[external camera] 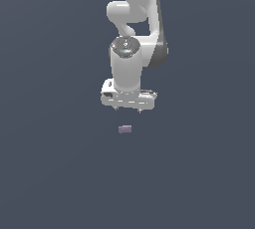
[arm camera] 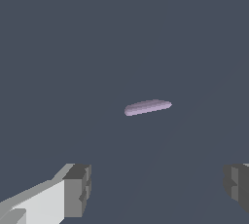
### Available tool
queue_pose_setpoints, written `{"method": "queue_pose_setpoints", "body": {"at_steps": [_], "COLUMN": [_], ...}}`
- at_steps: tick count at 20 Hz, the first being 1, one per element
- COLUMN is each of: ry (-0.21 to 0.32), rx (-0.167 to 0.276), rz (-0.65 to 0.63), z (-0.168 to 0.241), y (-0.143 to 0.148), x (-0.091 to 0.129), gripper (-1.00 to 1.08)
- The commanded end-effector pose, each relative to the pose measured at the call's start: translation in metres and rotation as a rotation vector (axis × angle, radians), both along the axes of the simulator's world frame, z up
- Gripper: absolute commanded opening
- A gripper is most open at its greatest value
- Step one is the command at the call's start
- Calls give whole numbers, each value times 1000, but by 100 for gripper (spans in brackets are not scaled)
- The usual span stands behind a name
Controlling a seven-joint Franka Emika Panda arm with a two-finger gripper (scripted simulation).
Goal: Pick up the object and move it to a goal position.
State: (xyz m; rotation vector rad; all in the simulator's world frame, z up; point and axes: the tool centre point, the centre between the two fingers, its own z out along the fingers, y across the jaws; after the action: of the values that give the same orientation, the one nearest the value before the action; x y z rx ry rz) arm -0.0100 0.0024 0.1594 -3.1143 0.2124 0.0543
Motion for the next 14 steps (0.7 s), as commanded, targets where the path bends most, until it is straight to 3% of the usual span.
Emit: {"method": "queue_pose_setpoints", "body": {"at_steps": [1,14], "ry": [1,4], "rx": [-1,-8], "rz": [-52,-410], "z": [-3,-22], "y": [0,-3], "x": [1,9], "gripper": [100,100]}}
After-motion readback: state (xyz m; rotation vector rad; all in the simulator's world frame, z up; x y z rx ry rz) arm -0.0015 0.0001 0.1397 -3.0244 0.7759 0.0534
